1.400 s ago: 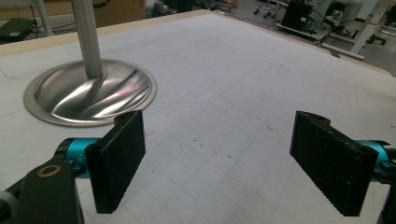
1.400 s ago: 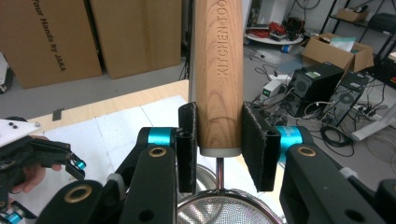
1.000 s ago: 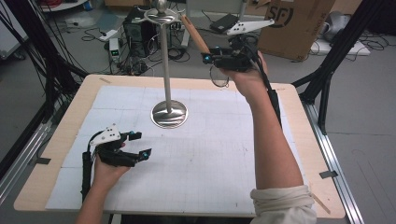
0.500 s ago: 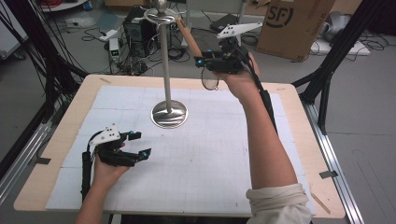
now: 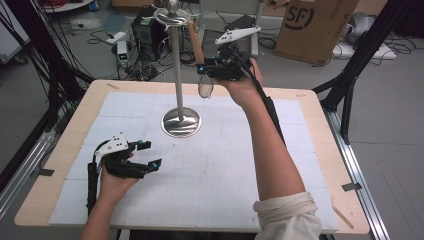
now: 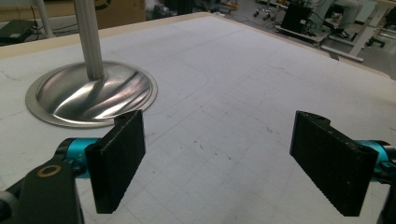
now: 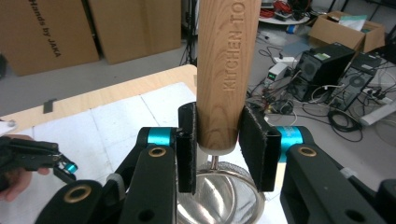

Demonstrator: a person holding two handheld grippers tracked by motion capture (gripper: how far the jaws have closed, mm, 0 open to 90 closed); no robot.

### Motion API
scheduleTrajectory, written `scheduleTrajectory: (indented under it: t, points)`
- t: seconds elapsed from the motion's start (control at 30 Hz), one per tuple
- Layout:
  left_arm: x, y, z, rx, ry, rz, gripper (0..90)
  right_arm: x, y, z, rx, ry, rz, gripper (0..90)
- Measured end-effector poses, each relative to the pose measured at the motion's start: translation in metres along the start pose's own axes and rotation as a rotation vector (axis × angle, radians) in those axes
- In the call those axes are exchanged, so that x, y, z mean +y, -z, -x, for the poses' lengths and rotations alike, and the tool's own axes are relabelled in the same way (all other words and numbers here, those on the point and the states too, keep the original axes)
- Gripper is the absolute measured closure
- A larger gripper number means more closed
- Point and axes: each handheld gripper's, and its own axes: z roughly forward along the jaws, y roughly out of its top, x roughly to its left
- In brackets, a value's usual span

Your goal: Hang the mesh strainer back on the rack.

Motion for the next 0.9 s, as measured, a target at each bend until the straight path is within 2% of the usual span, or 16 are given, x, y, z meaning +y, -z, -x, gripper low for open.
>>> scheduleTrajectory:
  t: [0.33,0.37,0.4,0.53,0.63,0.73,0.9]
  points:
    - [0.000,0.000,0.000,-0.001,0.004,0.005,18.8,0.003,-0.007,-0.004,-0.012,0.002,-0.019,67.2]
    - [0.000,0.000,0.000,0.000,0.003,0.004,18.7,0.003,-0.007,-0.004,-0.016,0.001,-0.021,66.3]
    - [0.000,0.000,0.000,0.000,0.002,0.004,18.8,0.003,-0.008,-0.004,-0.017,0.021,-0.024,65.1]
    - [0.000,0.000,0.000,0.000,0.002,0.001,18.8,0.003,-0.008,-0.007,-0.021,0.017,-0.042,60.1]
    - [0.000,0.000,0.000,0.000,0.000,0.000,18.8,0.003,-0.006,-0.007,-0.017,0.033,-0.030,58.3]
    - [0.000,0.000,0.000,0.000,0.000,0.000,18.8,0.002,0.000,-0.009,-0.017,0.019,-0.027,55.5]
    - [0.000,-0.001,0.001,-0.001,0.000,-0.001,18.8,-0.002,0.009,-0.012,-0.006,0.025,-0.013,50.3]
